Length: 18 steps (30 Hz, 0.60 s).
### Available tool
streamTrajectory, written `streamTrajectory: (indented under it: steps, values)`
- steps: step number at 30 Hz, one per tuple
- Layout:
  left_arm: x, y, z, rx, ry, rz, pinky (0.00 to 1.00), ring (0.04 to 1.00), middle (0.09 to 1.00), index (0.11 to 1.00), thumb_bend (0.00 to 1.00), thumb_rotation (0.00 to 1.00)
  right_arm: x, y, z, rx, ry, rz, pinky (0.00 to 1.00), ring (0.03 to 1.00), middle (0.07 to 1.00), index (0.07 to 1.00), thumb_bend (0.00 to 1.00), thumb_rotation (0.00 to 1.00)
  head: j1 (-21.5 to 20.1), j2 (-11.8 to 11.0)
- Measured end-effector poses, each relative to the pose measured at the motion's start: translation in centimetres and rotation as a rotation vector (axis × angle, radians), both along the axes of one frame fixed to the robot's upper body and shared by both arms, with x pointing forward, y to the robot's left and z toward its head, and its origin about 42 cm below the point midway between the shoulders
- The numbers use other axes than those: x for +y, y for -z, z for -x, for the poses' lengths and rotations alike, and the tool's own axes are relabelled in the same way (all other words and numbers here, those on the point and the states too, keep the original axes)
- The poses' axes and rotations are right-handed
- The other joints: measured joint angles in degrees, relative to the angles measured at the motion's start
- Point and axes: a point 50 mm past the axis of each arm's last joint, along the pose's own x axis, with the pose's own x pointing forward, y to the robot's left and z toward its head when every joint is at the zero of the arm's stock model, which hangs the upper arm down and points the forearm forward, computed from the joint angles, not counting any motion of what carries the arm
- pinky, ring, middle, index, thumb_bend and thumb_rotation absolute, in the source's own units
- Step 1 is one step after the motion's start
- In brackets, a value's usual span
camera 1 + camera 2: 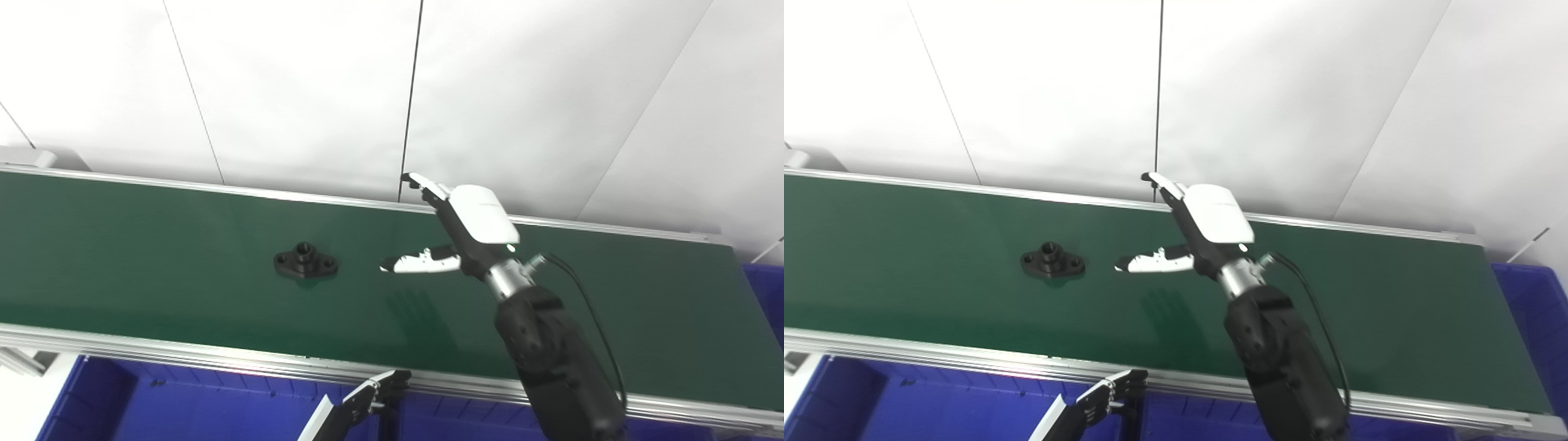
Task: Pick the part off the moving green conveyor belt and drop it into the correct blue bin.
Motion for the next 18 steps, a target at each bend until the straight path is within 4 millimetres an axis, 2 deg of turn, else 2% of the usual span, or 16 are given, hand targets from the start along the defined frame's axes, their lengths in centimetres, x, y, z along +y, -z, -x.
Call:
streamTrajectory:
  steps: [7,13,18]
  values:
    - [-0.2,-0.1,-0.1,-0.012,0.005,-0.011,0.67,0.81,0.85,0.86,0.79,0.68,2.7,1.3,-1.4,-0.013,-0.032,0.144,0.59,0.743,0.817,0.865,0.95,0.67,0.4,-0.1]
    - [-0.4,-0.1,-0.2,-0.016,0.01,-0.012,0.66,0.805,0.85,0.853,0.79,0.68,5.0,2.6,-2.1,0.006,-0.009,0.253,0.63,0.762,0.825,0.875,0.96,0.72,1.1,0.0]
    - [-0.7,-0.1,-0.1,-0.025,0.017,-0.02,0.65,0.803,0.849,0.854,0.79,0.69,7.1,3.4,-1.7,0.017,-0.008,0.275,0.85,0.811,0.83,0.869,0.94,0.74,1.4,0.1]
